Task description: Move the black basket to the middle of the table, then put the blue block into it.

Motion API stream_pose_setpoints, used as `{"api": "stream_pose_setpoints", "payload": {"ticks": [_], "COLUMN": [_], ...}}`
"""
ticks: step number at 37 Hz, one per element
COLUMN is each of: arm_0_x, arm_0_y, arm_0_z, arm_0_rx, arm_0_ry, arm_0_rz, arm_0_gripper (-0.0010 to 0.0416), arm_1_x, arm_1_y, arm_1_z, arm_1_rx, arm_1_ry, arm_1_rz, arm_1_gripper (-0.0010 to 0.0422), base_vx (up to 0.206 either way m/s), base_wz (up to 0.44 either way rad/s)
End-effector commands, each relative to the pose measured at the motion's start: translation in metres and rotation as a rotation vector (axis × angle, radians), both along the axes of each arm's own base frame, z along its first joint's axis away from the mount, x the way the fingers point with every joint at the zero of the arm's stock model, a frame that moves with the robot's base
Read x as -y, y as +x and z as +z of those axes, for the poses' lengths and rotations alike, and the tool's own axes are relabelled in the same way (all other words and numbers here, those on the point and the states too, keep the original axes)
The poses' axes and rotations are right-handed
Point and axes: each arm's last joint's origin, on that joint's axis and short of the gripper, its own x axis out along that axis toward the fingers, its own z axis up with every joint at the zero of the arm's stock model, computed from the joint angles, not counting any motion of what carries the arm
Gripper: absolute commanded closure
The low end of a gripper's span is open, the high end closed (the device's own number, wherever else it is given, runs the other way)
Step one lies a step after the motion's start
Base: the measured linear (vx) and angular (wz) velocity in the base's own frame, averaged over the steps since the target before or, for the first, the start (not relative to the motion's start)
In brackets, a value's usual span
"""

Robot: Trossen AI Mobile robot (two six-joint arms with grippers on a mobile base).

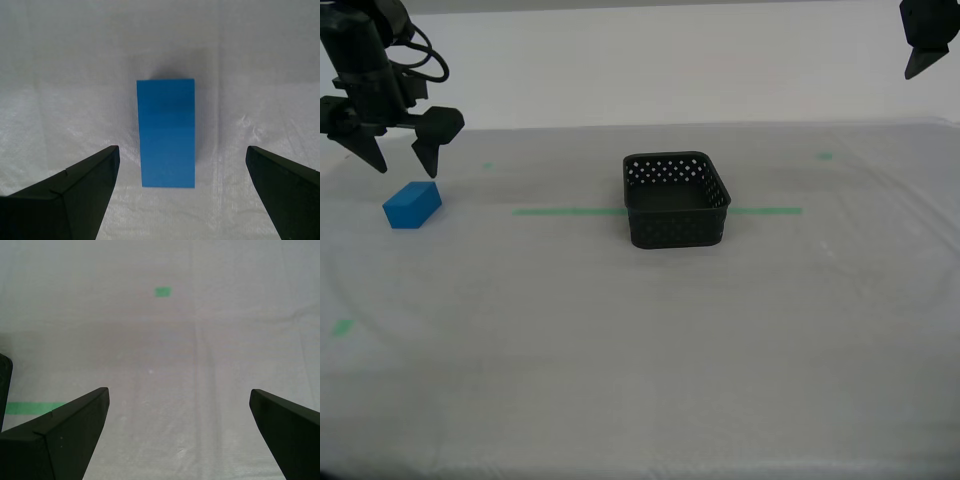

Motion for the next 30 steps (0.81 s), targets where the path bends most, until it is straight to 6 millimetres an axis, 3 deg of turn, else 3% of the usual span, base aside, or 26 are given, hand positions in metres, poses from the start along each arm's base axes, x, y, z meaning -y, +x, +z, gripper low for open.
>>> {"api": "stream_pose_setpoints", "payload": {"ticks": [1,16,24,30], "arm_0_x": [0.0,0.0,0.0,0.0], "arm_0_y": [0.0,0.0,0.0,0.0], "arm_0_z": [0.0,0.0,0.0,0.0], "arm_0_rx": [0.003,0.006,0.005,0.007], "arm_0_ry": [0.0,0.0,0.0,0.0], "arm_0_rz": [0.003,0.003,0.003,0.003], "arm_0_gripper": [0.0012,0.0012,0.0012,0.0012], "arm_1_x": [-0.002,-0.019,-0.018,-0.017], "arm_1_y": [0.007,0.043,0.041,0.039], "arm_1_z": [-0.006,-0.011,-0.026,-0.025], "arm_1_rx": [-0.013,-0.048,-0.149,-0.144], "arm_1_ry": [0.002,0.005,-0.031,-0.065], "arm_1_rz": [-0.001,0.021,-0.007,-0.014], "arm_1_gripper": [0.0067,0.0067,0.0067,0.0067], "base_vx": [0.0,0.0,0.0,0.0], "base_wz": [0.0,0.0,0.0,0.0]}}
